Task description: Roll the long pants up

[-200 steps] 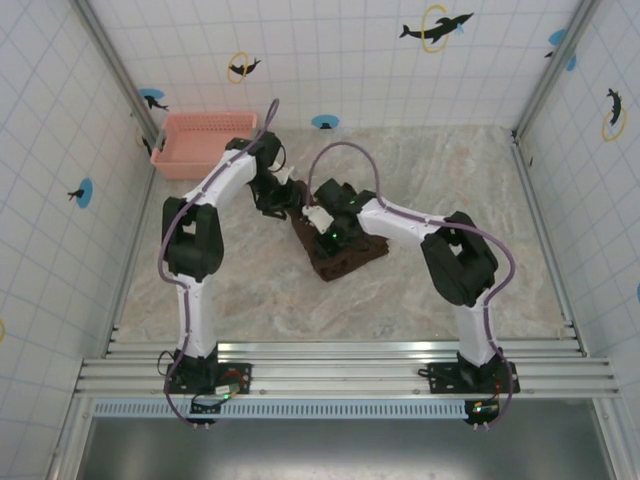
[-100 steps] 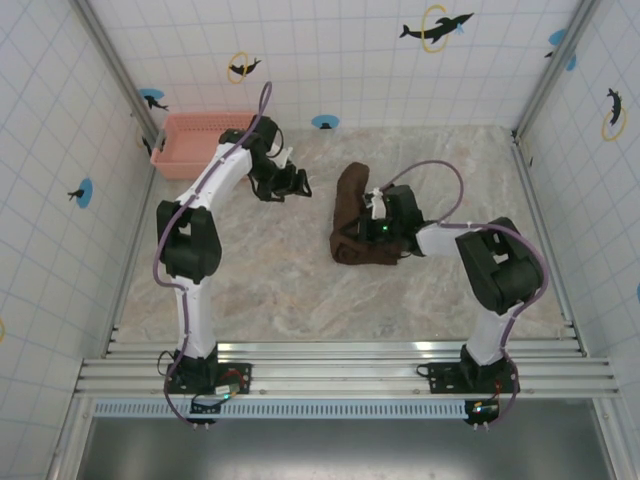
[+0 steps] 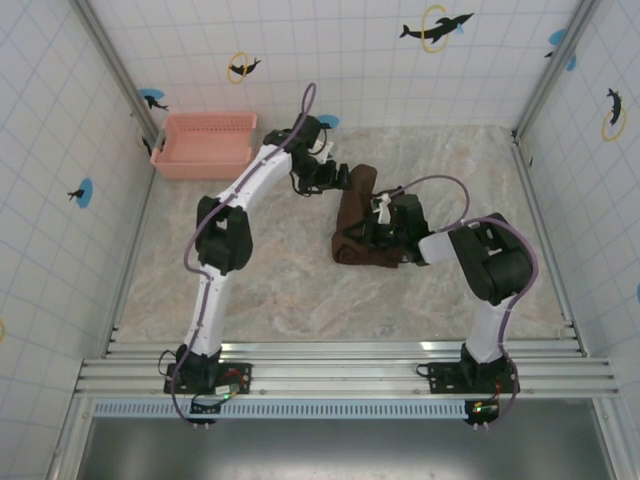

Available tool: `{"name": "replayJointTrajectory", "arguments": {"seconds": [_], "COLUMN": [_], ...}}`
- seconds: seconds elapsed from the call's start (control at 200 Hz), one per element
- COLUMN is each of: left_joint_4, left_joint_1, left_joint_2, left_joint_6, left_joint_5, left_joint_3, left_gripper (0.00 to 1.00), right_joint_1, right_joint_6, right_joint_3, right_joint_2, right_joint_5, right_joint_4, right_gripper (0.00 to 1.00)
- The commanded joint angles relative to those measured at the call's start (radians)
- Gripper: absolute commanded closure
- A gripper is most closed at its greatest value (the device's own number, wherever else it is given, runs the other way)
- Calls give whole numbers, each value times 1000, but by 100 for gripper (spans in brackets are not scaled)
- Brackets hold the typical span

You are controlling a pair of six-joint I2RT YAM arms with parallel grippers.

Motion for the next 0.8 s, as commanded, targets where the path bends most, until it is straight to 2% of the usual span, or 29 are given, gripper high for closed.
{"name": "replayJointTrajectory", "arguments": {"seconds": [0.0, 0.285, 0.37, 0.455, 0.515, 0.58, 0.661, 0.711, 0.796], "left_joint_4": [-68, -84, -149, -251, -306, -348, -331, -254, -159], "left_joint_1": [-17, -54, -83, -106, -109, -108, -83, -59, -44], "left_joint_2": [91, 133, 163, 202, 208, 185, 101, 20, -120], "left_joint_6": [-34, -16, 20, 69, 91, 116, 110, 90, 117], "left_joint_5": [-24, -144, -216, -299, -352, -426, -449, -409, -417], "left_joint_3": [102, 115, 160, 204, 188, 126, -42, -197, -379], "left_gripper": [3, 3, 3, 3, 3, 2, 3, 2, 3], "right_joint_1": [-1, 4, 9, 10, 10, 12, 13, 11, -1], "right_joint_6": [-77, -156, -204, -337, -483, -648, -814, -869, -907], "right_joint_3": [25, 106, 149, 235, 322, 449, 593, 639, 660], "right_joint_2": [26, 61, 68, 45, 24, 25, 66, 84, 104], "right_joint_5": [-38, -113, -137, -121, -80, -23, 10, 23, -65], "right_joint_4": [-187, -331, -410, -626, -841, -1104, -1355, -1433, -1453], "right_gripper": [100, 100, 100, 90, 87, 87, 96, 98, 100]}}
